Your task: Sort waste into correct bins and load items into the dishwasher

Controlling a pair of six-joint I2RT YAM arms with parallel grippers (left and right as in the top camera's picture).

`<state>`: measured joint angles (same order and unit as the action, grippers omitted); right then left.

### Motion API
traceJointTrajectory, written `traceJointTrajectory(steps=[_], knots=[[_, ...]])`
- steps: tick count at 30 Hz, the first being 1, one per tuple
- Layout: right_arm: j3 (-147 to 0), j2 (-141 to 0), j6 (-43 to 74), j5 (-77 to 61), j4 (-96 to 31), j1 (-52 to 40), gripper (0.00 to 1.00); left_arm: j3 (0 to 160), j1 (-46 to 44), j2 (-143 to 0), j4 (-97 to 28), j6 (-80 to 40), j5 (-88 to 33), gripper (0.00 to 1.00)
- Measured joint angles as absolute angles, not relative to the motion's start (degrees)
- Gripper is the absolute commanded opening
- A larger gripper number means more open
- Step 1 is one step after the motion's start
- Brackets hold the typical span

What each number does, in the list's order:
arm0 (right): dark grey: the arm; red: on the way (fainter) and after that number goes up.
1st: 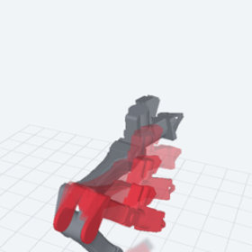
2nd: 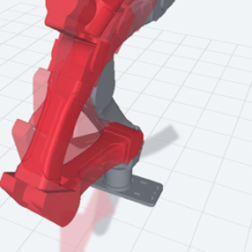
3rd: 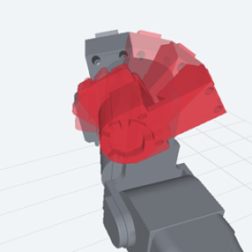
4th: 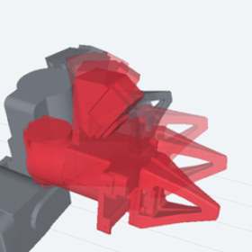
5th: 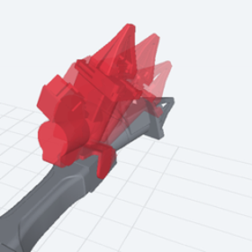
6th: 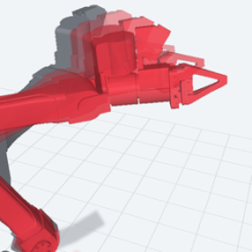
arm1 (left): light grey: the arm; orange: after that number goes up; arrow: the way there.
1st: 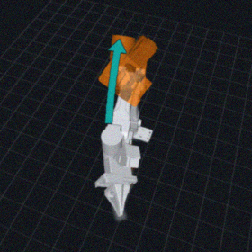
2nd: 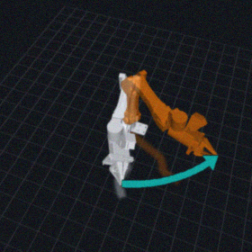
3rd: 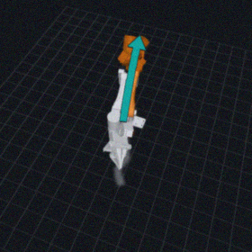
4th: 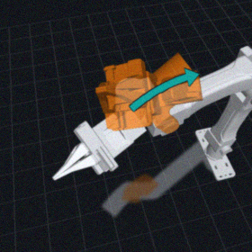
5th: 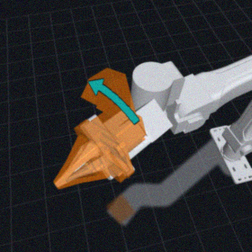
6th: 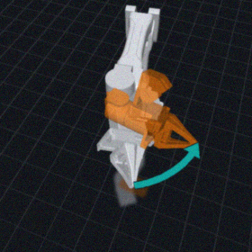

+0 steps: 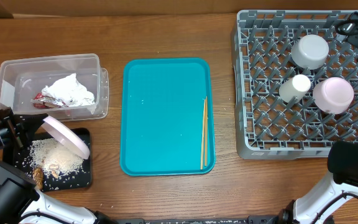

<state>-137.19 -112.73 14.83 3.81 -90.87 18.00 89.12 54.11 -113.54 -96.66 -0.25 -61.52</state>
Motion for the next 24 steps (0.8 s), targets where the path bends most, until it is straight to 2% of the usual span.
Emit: traceJointTrajectory(steps=[24], knots=[[-137.19, -112.73, 14.81, 3.81, -90.89, 18.02, 1.00, 88.73, 54.54, -112.57, -96.66, 3.40, -65.45, 0.04]])
